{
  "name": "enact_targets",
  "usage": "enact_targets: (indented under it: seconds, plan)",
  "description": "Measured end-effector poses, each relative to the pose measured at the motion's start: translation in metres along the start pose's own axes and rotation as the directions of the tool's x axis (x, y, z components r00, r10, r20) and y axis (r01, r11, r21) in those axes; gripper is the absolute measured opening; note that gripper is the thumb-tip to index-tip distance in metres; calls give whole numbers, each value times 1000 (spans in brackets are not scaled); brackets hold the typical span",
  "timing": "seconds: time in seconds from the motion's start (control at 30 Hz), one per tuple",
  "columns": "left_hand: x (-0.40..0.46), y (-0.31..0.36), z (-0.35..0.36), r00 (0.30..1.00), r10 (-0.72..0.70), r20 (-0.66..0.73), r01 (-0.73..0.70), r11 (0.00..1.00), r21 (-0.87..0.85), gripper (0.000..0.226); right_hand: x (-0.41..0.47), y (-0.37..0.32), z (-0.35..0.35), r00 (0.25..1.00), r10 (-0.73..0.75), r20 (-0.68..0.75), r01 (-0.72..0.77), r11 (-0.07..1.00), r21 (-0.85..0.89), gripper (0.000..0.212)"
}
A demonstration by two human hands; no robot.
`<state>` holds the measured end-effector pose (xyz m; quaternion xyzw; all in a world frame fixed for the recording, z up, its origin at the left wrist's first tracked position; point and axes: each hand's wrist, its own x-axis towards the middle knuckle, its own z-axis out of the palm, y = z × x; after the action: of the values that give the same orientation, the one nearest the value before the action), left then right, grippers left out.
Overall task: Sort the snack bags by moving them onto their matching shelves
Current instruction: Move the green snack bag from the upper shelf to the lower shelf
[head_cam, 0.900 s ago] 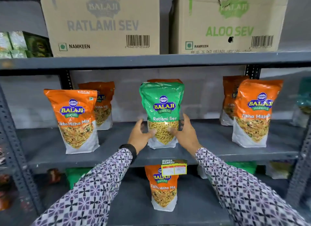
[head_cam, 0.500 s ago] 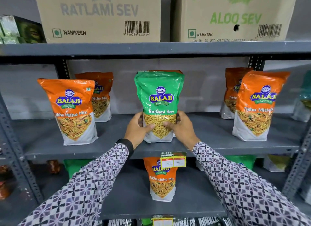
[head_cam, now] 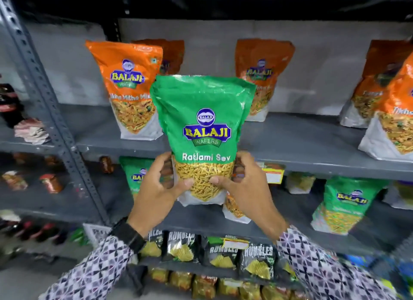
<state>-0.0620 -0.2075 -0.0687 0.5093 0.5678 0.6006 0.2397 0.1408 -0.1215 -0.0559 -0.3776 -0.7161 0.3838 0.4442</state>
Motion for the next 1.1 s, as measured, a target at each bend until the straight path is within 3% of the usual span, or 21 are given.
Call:
enact_targets:
  seconds: [0.17,0.33,0.67,0.87,1.0,1.1]
  plan:
    - [-37,-70,-17,982,-189,18,187,980,76,74,-30,59,47,984,149,98,-145,988,-47,58]
    - [-48,-131,-14,939,-342,41,333,932,144,72,-41,117,87,949,266,170,-252,963,-98,55]
    - [23,-217,17,931,-365,20,346,897,275,64,25,203,132,946,305,109,-276,936,-218,58]
    - [38,-249,29,941,-332,-61,332,877,348,51,40,233,143,941,320,108,-283,921,-266,49]
    - [36,-259,33,946,-318,-63,320,883,343,59,39,245,147,947,302,109,-270,933,-238,52]
    - [27,-261,37,928,-349,-129,372,880,295,66,33,250,144,947,300,111,-282,947,-154,67]
